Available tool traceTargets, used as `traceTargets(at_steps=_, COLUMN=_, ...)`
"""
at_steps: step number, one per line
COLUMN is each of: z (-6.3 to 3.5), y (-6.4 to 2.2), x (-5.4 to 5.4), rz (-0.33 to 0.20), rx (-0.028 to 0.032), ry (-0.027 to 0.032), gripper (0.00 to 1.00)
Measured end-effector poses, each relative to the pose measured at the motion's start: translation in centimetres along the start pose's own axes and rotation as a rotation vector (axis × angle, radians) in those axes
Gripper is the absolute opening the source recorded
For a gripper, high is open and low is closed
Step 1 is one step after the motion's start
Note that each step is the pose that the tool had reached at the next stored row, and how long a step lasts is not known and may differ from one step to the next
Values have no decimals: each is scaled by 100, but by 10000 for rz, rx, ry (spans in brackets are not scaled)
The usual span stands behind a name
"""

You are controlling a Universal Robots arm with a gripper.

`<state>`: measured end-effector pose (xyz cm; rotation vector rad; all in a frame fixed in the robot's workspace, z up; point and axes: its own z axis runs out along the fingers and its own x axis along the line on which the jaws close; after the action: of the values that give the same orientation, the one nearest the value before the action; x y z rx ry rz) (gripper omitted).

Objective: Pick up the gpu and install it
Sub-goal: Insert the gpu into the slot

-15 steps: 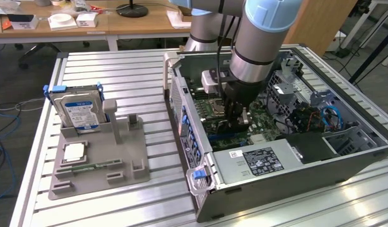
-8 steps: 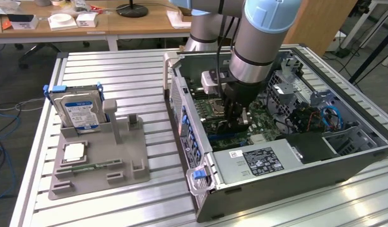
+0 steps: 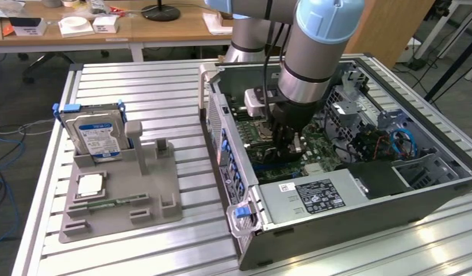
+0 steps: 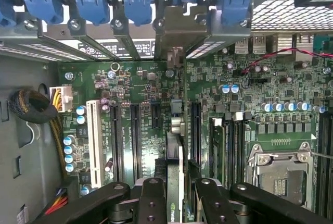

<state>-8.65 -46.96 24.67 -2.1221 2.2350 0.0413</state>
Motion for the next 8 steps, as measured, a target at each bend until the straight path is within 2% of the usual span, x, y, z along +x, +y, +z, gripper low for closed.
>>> traceTargets(at_steps=8, z=25, y=1, x=1, rz=-18, rx=2, ry=-9, gripper=26)
